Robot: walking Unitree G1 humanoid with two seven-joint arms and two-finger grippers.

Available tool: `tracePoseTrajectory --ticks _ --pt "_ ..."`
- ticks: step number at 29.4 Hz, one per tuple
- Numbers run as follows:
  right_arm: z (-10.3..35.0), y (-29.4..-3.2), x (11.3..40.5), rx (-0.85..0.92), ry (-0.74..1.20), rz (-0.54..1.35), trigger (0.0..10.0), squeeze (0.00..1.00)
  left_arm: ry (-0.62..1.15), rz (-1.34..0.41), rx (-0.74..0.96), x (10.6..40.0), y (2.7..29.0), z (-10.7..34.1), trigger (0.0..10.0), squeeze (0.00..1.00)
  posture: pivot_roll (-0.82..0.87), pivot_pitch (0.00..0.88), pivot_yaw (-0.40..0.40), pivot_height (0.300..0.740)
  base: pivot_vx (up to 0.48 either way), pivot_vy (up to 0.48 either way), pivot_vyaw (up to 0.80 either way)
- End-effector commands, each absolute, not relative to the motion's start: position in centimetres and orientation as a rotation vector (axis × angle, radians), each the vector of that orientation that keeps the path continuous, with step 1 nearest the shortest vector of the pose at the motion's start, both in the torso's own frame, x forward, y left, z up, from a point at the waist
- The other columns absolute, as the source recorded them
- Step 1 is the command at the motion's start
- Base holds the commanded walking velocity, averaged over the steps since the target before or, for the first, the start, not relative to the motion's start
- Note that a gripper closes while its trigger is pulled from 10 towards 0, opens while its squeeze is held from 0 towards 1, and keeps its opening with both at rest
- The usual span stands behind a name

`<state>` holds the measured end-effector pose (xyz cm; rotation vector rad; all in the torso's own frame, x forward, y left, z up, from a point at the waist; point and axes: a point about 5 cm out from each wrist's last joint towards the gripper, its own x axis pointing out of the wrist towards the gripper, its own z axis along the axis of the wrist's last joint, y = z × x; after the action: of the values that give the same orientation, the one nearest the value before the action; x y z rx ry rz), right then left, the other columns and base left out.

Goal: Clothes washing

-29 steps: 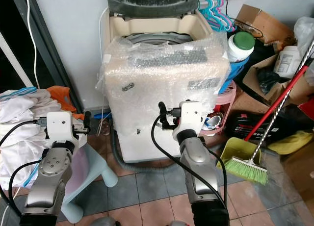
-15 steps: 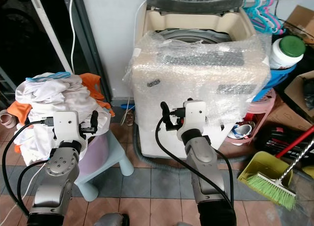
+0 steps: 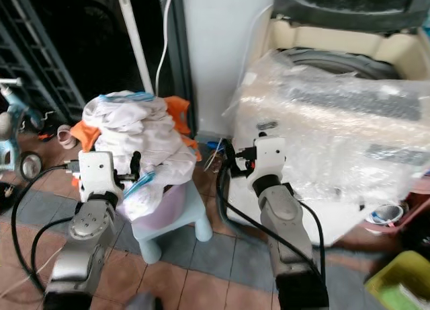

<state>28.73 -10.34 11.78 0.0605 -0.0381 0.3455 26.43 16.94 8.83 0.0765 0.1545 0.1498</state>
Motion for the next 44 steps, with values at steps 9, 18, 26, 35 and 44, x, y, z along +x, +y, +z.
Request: tracePoseTrajectory --ticks 9,18,26,35,44 --pt "11.71 -11.84 28.84 0.03 -0.043 0.312 10.0 0.0 0.129 0.103 0.075 26.89 15.39 9.32 10.0 0.0 -0.05 0.0 -0.006 0.74 0.0 0.135 0.71" --pt "11.61 -11.94 29.5 0.023 -0.031 0.317 10.0 0.0 0.115 0.096 0.085 26.93 15.36 9.57 10.0 0.0 -0.04 0.0 -0.007 0.74 0.0 0.0 0.49" --pt "11.63 -11.92 29.5 0.017 -0.039 0.315 10.0 0.0 0.121 0.102 0.085 26.93 15.41 9.46 10.0 0.0 -0.04 0.0 -0.007 0.74 0.217 0.0 0.0" --pt "11.51 -11.79 29.52 0.007 -0.037 0.324 10.0 0.0 0.127 0.099 0.084 26.96 15.31 9.36 10.0 0.0 -0.04 0.0 -0.009 0.74 0.35 0.0 0.0" --pt "11.18 -11.66 29.65 -0.037 -0.023 0.346 10.0 0.0 0.131 0.106 0.082 26.95 15.29 9.27 10.0 0.0 -0.04 0.0 -0.014 0.74 0.252 0.0 0.0"
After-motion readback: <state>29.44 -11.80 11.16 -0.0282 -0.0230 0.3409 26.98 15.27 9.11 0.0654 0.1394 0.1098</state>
